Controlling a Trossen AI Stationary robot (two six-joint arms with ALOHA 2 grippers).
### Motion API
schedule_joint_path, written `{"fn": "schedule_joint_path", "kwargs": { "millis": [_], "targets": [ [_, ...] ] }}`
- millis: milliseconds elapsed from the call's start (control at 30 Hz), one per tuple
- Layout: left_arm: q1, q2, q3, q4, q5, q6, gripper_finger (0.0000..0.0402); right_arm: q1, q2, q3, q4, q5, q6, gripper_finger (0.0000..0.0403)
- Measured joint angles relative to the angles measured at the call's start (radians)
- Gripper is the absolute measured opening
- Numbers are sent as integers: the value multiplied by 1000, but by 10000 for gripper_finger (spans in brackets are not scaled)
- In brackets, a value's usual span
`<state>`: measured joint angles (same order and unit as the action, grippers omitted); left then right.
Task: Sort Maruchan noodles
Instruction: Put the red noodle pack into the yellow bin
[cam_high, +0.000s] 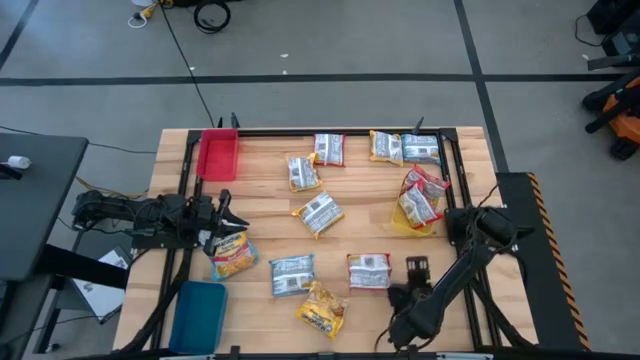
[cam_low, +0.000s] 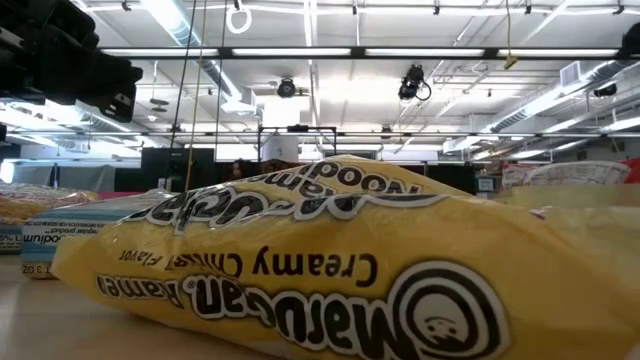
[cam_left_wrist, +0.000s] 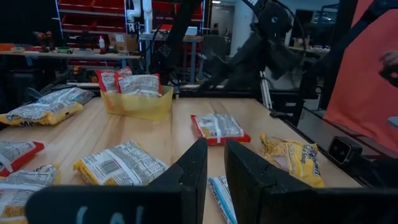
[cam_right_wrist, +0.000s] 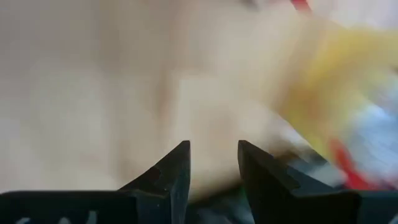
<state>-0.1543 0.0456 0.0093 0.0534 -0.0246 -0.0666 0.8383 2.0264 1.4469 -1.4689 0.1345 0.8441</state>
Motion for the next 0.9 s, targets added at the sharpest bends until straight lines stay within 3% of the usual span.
{"fn": "schedule_joint_path", "kwargs": {
  "millis": [133,233,367,467,567,700,800,900],
  "targets": [
    [0,1,0,2,1,0,62,-3,-19,3,340,184,76,139],
    [0,2,0,-3,1,0,62,-21,-17,1,491,348,141,139],
    [0,4,0,-4,0,0,62,-62,-16,1,606,586,118,139],
    [0,6,0,-5,0,1,62,-121,-16,0,630,658,42,139],
    [0,6,0,-5,0,0,62,-192,-16,-42,728,608,-25,139],
    [0,6,0,-5,0,0,62,-239,-16,-127,891,282,-101,139],
    [0,6,0,-4,0,0,62,-212,-15,-134,830,78,-75,138],
    [0,6,0,-4,0,0,62,-153,-20,-102,627,-59,6,138]
  ]
}}
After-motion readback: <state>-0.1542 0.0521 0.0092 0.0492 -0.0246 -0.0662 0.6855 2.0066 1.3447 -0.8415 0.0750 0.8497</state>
